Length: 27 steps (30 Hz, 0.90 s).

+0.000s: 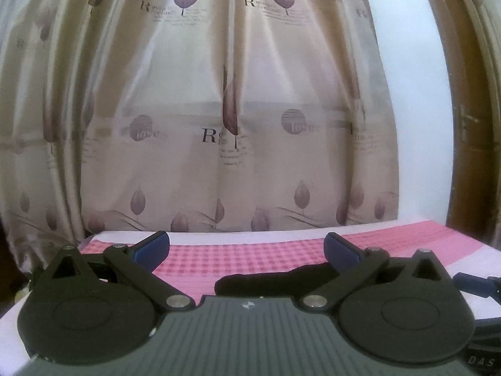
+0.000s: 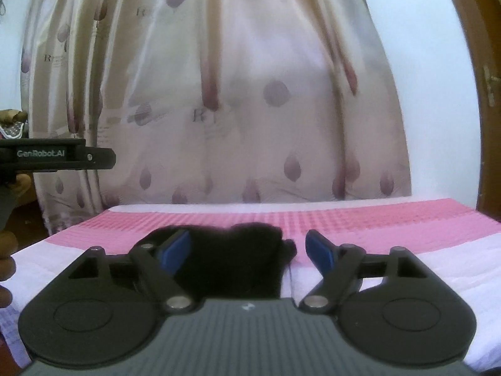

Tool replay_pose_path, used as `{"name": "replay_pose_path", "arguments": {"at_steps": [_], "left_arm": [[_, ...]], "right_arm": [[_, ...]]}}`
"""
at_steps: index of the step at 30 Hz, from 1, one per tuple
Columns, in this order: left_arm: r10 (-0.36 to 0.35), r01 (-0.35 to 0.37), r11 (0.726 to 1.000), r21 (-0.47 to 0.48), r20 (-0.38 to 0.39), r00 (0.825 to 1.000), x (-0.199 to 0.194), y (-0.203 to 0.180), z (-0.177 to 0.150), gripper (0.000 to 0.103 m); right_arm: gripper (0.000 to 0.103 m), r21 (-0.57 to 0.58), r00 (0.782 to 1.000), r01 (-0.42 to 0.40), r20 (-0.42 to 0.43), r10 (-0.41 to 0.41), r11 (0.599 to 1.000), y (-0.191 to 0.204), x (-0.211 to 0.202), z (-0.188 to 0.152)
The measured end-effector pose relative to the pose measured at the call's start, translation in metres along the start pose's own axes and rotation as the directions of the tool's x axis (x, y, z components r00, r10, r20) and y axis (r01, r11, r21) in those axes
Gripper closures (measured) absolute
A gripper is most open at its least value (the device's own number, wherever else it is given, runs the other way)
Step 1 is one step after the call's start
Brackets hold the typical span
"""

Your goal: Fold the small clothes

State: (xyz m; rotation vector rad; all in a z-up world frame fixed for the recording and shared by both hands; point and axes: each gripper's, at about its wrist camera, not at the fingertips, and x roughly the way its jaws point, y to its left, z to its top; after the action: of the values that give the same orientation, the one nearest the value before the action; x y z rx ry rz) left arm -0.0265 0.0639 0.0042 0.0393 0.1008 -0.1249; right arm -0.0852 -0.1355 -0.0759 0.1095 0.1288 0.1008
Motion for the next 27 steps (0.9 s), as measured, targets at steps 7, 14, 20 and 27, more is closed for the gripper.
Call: {"name": "replay_pose_path", "arguments": {"at_steps": [7, 14, 20, 27], "left_arm": [[-0.003, 0.001, 0.999, -0.036, -0.069, 0.998, 0.006, 0.004, -0.004, 0.0], [-0.001, -0.006, 0.999, -0.053, -0.123, 0.992, 0.015, 0.008, -0.012, 0.0], [0.007, -0.016, 0.998, -0.061, -0.148, 0.989, 0.021, 0.011, -0.017, 0.0], [-0.002, -0.008, 0.998, -0.059, -0.175, 0.985, 0.027, 0.011, -0.021, 0.0]], "right_arm": [[0.018, 0.01, 0.999, 0.048, -0.011, -0.048, 0.999, -0.002, 0.0, 0.0], [0.017, 0.005, 0.998, 0.047, -0.032, -0.047, 0.999, -0.001, 0.002, -0.001], [0.017, 0.009, 0.998, 0.051, -0.044, -0.05, 0.999, 0.0, 0.004, -0.003], [0.016, -0.002, 0.997, 0.053, -0.053, -0.053, 0.999, 0.001, 0.007, -0.003]]}}
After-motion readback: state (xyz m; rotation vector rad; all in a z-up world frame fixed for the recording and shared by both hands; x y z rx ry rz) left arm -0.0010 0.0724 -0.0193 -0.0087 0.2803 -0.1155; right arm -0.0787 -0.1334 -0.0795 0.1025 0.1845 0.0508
